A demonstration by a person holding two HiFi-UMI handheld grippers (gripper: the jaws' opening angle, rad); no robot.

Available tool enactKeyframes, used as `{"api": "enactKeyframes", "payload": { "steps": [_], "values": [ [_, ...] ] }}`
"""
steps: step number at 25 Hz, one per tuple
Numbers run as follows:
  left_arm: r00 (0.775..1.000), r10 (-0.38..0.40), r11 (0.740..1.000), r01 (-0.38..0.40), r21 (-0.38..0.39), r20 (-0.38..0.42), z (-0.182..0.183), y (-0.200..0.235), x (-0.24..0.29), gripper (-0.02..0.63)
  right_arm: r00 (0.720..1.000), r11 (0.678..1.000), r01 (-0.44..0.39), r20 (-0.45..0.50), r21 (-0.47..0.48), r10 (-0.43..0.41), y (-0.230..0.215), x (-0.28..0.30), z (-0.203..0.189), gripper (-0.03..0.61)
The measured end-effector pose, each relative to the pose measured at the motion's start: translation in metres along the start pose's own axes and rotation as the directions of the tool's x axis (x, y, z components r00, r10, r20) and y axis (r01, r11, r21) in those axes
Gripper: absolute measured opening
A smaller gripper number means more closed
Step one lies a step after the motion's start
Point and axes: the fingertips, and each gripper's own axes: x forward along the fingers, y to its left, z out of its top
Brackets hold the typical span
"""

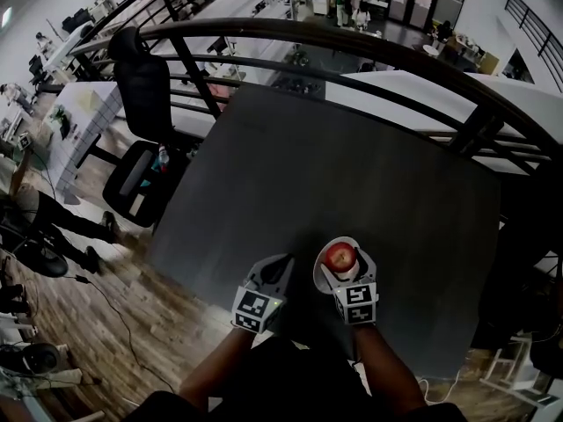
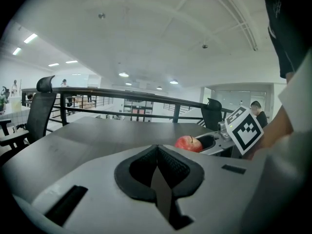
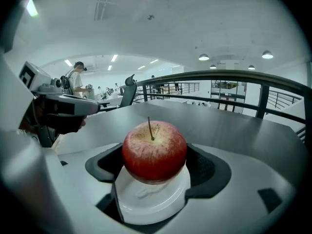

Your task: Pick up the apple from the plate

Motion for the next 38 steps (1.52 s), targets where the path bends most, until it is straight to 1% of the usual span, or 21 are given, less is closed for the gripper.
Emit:
{"api": "enactKeyframes", "payload": {
  "steps": [7, 10, 13, 19, 25, 29, 33, 38],
  "values": [
    [0.999, 0.006, 1.0, -0.007, 0.011, 0.047, 0.023, -0.002, -0.001, 0.023, 0.991, 1.0, 0.023, 0.135, 0.002, -0.023, 0.001, -0.03, 0.053, 0.396],
    [0.998, -0.01, 1.0, 0.009, 0.02, 0.068, 0.034, -0.005, -0.002, 0.023, 0.984, 1.0, 0.021, 0.178, 0.007, -0.022, 0.004, -0.041, 0.069, 0.396],
    [0.996, -0.029, 0.999, 0.027, 0.026, 0.088, 0.043, -0.007, -0.006, 0.023, 0.973, 1.0, 0.014, 0.23, 0.018, -0.018, 0.011, -0.053, 0.086, 0.396],
    [0.99, -0.039, 0.998, 0.032, 0.052, 0.132, 0.068, -0.014, -0.008, 0.023, 0.948, 1.0, 0.023, 0.318, -0.007, -0.019, 0.011, -0.082, 0.123, 0.396],
    [0.987, -0.04, 0.997, 0.03, 0.068, 0.157, 0.083, -0.015, -0.011, 0.023, 0.925, 0.999, 0.036, 0.38, -0.015, -0.028, 0.012, -0.104, 0.144, 0.396],
    [0.985, -0.034, 0.997, 0.022, 0.072, 0.17, 0.091, -0.012, -0.019, 0.023, 0.908, 1.0, 0.027, 0.419, 0.005, -0.026, 0.019, -0.116, 0.154, 0.396],
    [0.98, -0.054, 0.996, 0.038, 0.085, 0.192, 0.102, -0.016, -0.021, 0.023, 0.889, 0.999, 0.039, 0.457, -0.012, -0.029, 0.021, -0.13, 0.168, 0.396],
    [0.977, -0.06, 0.996, 0.044, 0.082, 0.206, 0.108, -0.018, -0.019, 0.023, 0.884, 0.998, 0.068, 0.465, -0.009, -0.056, 0.015, -0.143, 0.18, 0.396]
  ]
}}
